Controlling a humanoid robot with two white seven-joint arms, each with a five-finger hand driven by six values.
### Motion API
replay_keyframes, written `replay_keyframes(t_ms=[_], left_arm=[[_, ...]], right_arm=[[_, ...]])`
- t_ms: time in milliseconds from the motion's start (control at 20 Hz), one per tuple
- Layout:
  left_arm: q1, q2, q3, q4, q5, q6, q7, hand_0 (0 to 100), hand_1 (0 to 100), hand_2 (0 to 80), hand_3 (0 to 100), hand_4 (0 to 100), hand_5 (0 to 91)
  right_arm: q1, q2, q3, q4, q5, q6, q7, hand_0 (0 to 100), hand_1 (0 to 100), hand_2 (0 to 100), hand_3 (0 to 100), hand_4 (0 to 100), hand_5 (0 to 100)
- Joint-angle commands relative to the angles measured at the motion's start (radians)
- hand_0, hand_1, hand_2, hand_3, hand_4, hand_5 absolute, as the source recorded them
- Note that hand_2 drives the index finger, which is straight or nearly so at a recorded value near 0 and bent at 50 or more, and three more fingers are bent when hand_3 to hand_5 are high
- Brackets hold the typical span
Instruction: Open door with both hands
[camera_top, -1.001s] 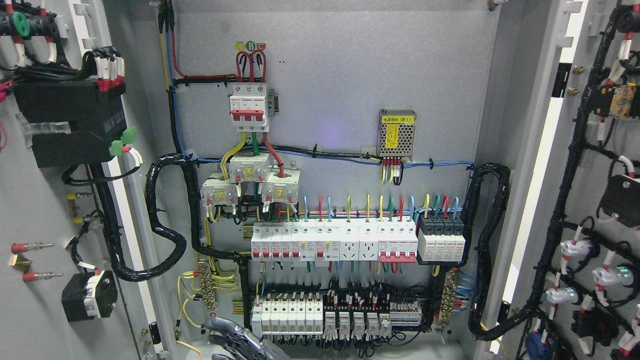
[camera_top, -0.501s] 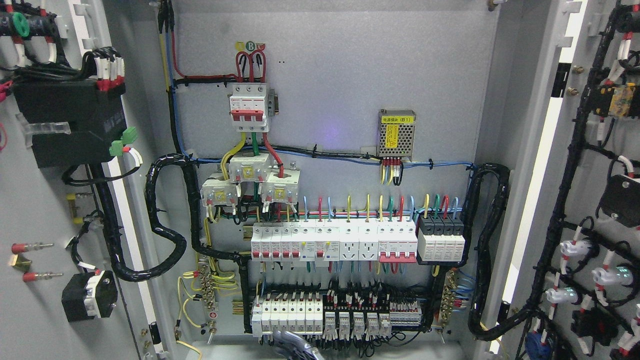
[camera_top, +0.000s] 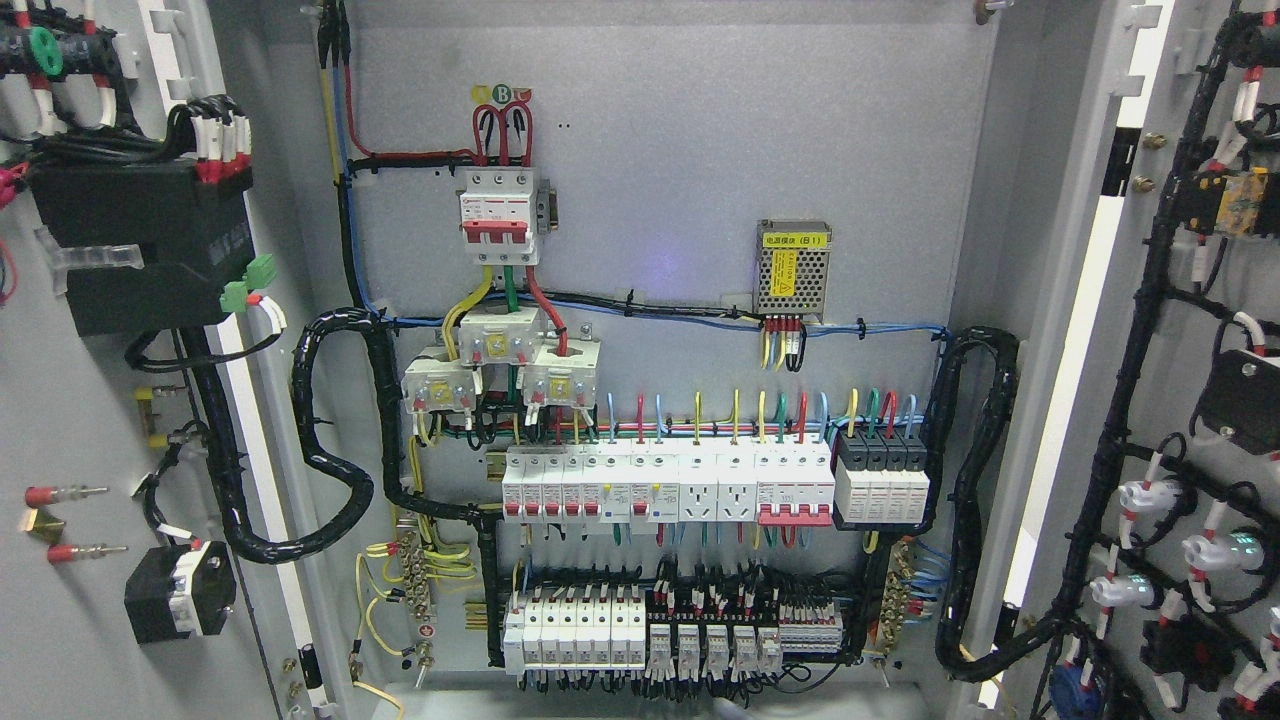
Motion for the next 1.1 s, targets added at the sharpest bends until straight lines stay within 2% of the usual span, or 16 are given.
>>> replay_keyframes(t_ms=[0,100,300,451,701,901,1051], left_arm=[[0.072,0.069,-0.074,-0.407,0.017,-0.147,0.004,12,39,0.0,0,0,0.0],[0.072,0.095,-0.074,-0.46,0.03,-0.167,0.003,12,39,0.0,0,0,0.0],[0.055,0.094,-0.065,-0.553,0.034,-0.216,0.001,12,39,0.0,0,0,0.0],[0.021,0.092,-0.068,-0.602,0.032,-0.291,0.001,12,39,0.0,0,0,0.0],[-0.077,0.054,-0.067,-0.636,0.032,-0.4,0.003,12,39,0.0,0,0,0.0],[-0.15,0.019,-0.068,-0.671,0.032,-0.44,0.001,12,39,0.0,0,0,0.0],[-0.198,0.0,-0.067,-0.7,0.031,-0.475,0.001,12,39,0.0,0,0,0.0]], right_arm=[[0.091,-0.11,-0.157,-0.088,0.006,-0.076,0.004,12,39,0,0,0,0],[0.12,-0.143,-0.181,-0.103,0.006,-0.086,0.003,12,39,0,0,0,0],[0.168,-0.206,-0.224,-0.129,0.006,-0.102,0.005,12,39,0,0,0,0],[0.183,-0.22,-0.241,-0.129,0.006,-0.152,0.005,12,39,0,0,0,0],[0.197,-0.235,-0.292,-0.131,0.006,-0.162,0.003,12,39,0,0,0,0],[0.225,-0.271,-0.324,-0.155,0.001,-0.165,0.003,12,39,0,0,0,0],[0.234,-0.272,-0.343,-0.169,-0.011,-0.165,0.001,12,39,0,0,0,0]])
